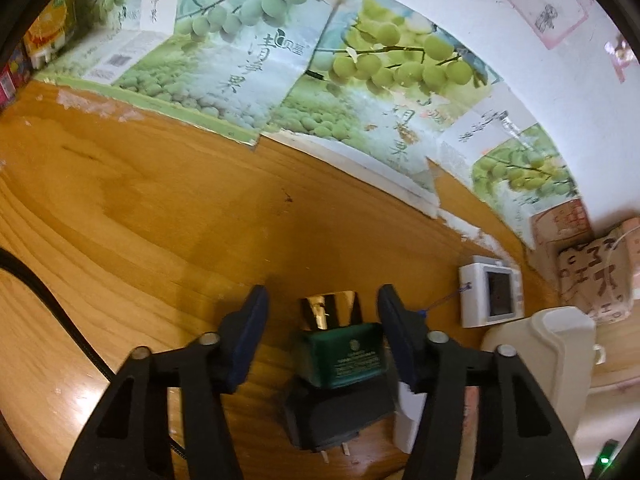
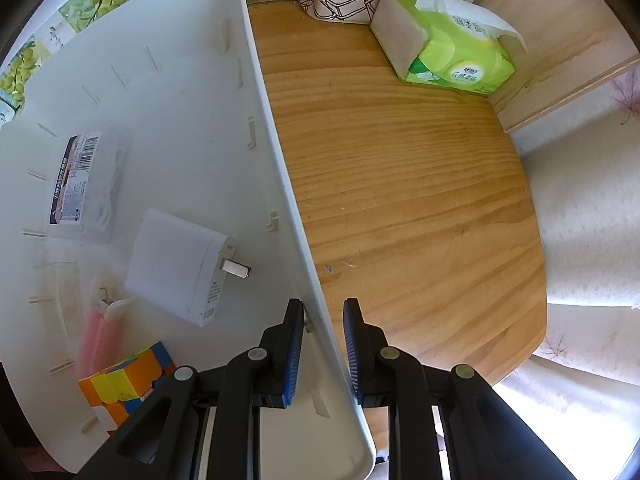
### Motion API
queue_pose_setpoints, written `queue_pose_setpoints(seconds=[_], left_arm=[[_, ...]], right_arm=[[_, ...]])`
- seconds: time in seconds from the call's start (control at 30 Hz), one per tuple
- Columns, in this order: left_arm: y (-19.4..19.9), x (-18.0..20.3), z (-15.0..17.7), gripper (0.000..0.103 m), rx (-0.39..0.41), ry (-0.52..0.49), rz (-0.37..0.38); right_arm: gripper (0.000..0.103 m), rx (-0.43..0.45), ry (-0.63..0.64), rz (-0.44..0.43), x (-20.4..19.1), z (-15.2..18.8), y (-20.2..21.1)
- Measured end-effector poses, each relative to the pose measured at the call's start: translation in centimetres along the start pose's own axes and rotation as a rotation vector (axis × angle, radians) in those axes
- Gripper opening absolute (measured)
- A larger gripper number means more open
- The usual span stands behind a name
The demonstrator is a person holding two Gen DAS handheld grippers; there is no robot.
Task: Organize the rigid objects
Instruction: 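Move the left gripper to the green-capped bottle and grasp it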
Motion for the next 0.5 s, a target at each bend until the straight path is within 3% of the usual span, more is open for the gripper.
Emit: queue_pose_setpoints(seconds=[0.07,0.5], left_arm=[[0.0,0.2,0.2,0.045,0.0,0.018,0.042],[1.0,-1.0,0.5,0.042,0.028,0.067,0.086]], right_arm=[[0.021,0.0,-0.005,0.001,-0.1,0.0,0.0],[0.021,0.004,-0.01,0.003,-0.1,-0.1,0.2]])
Point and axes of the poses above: each gripper's, at about its wrist camera, not at the fingertips, and y roughly against the way its jaws point, x to its right, z to its underside, the point moved 7 cm from there along -y, roughly the way its jaws point
